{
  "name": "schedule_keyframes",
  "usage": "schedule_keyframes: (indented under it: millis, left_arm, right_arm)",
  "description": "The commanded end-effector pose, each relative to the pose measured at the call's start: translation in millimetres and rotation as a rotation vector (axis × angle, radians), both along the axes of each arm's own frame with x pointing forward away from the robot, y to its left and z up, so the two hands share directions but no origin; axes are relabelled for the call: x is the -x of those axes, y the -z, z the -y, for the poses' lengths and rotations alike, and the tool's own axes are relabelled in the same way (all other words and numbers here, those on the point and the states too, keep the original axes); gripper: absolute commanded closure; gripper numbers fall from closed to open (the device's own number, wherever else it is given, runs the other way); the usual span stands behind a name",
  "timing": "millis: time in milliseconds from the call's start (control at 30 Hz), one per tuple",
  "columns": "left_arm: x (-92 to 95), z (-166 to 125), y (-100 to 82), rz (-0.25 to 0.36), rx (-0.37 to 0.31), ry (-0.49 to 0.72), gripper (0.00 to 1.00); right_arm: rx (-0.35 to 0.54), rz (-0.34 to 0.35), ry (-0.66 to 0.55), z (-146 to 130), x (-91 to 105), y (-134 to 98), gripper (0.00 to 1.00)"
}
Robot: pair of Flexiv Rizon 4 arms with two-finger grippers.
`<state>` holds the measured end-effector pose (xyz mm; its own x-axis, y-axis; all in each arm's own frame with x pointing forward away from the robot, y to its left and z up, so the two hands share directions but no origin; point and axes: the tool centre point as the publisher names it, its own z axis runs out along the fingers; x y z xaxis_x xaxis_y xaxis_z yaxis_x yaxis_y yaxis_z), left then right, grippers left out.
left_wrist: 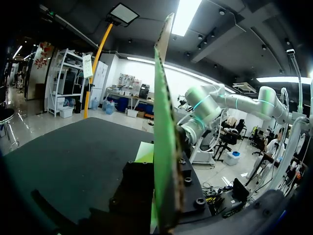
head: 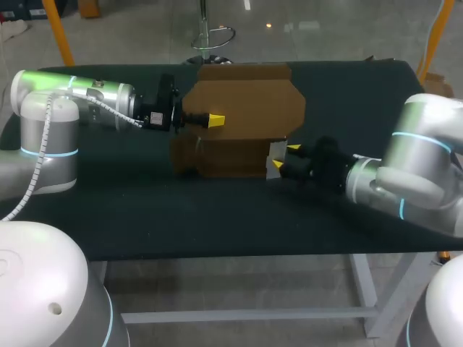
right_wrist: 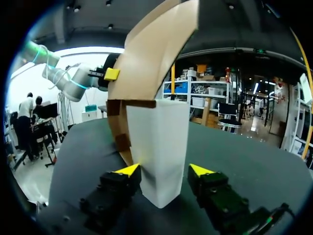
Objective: Assemble the packaging by folding the flat box into shape, placing the metal phone stand inside, and closing the box properly
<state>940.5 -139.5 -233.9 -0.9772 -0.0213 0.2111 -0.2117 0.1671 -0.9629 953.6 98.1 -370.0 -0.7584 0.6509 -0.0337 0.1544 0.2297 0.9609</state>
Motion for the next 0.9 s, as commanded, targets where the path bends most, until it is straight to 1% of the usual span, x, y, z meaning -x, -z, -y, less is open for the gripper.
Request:
schedule_keyframes:
  millis: [33,233,467,567,900]
  left_arm:
    - [0.3,0.4,2.1,0.0,0.0,0.001,1.0]
    - [0.3,0.4,2.1,0.0,0.0,0.001,1.0]
    - [0.3,0.4,2.1,0.0,0.0,0.001,1.0]
    - [0.3,0.4,2.1,0.0,0.0,0.001,1.0]
    - [0.3,0.4,2.1,0.0,0.0,0.001,1.0]
  right_arm:
    - [0.014,0.016,0.112,-7.7,-4.4,3.5,0.35]
    - [0.014,0.01,0.169,-9.6,-9.6,4.6,0.36]
    - [0.022,0.009,0.244,-11.5,-13.9,5.8,0.41]
    - [0.026,0.014,0.272,-12.3,-14.4,5.4,0.44]
    - [0.023,0.021,0.366,-14.8,-17.2,-0.5,0.51]
